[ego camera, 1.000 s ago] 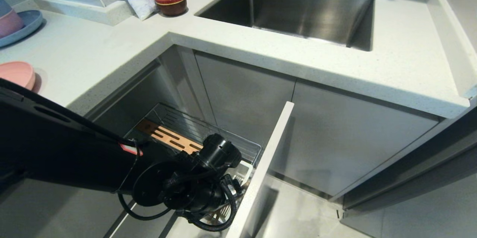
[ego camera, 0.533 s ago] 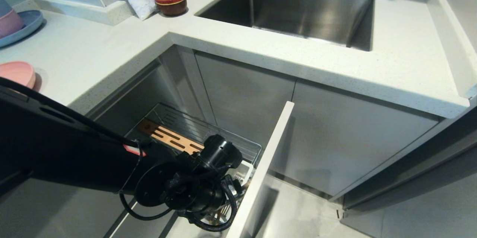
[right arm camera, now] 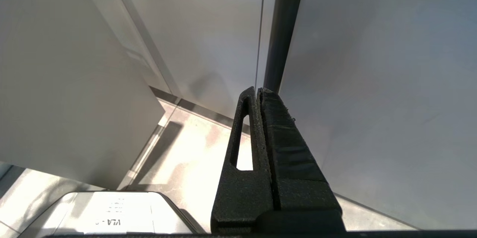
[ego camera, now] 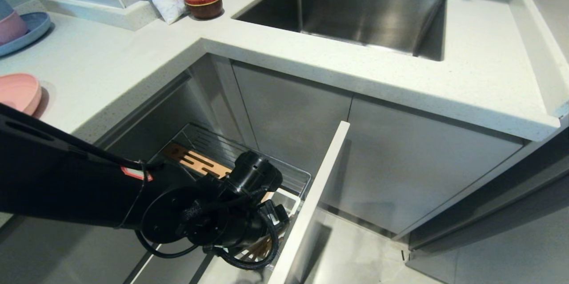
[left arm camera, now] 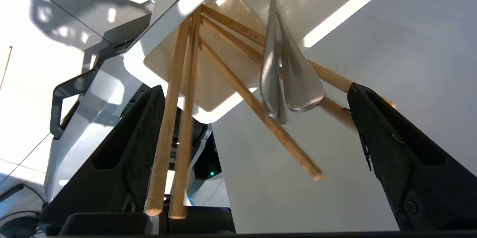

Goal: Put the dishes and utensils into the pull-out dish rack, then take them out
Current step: Take the spoon out of the cupboard

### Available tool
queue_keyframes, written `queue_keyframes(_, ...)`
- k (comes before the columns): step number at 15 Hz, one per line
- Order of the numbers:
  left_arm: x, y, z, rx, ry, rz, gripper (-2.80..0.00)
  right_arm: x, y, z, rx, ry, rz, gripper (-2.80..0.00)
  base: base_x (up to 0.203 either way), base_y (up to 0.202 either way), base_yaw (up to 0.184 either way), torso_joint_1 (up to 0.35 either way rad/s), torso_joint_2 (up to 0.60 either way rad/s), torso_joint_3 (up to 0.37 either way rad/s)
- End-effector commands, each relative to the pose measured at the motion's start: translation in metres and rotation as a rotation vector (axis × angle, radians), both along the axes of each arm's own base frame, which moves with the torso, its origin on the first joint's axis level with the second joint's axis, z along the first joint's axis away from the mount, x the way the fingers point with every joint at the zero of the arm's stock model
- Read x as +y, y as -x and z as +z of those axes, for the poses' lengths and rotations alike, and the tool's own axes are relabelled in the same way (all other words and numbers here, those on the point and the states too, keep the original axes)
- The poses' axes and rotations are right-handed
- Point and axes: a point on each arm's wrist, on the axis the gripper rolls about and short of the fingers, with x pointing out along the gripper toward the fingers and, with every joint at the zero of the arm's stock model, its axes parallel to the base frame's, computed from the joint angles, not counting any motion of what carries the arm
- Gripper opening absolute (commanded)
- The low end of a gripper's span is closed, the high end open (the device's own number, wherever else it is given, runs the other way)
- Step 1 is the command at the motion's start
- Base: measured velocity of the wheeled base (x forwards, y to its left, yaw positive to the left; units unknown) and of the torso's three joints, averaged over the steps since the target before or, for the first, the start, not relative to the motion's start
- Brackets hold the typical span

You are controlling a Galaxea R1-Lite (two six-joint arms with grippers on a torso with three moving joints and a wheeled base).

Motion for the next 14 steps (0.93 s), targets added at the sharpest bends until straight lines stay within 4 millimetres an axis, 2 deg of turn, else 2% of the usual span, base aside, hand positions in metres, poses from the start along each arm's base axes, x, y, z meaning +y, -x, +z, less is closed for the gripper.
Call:
queue_keyframes(1, 0.000, 0.001, 0.002, -0.003, 0.011, 0.006, 0.00, 0.000, 0.000, -0.001, -0.002, 0.000, -0.001, -2.80, 0.000, 0.000, 0.000, 0.000, 0.00, 0.000)
queue_keyframes(14, -0.002, -0.009, -0.010, -0.012, 0.026, 0.027, 0.00, 0.000, 0.000, -0.001, -0.002, 0.000, -0.001, -2.80, 0.000, 0.000, 0.000, 0.000, 0.00, 0.000)
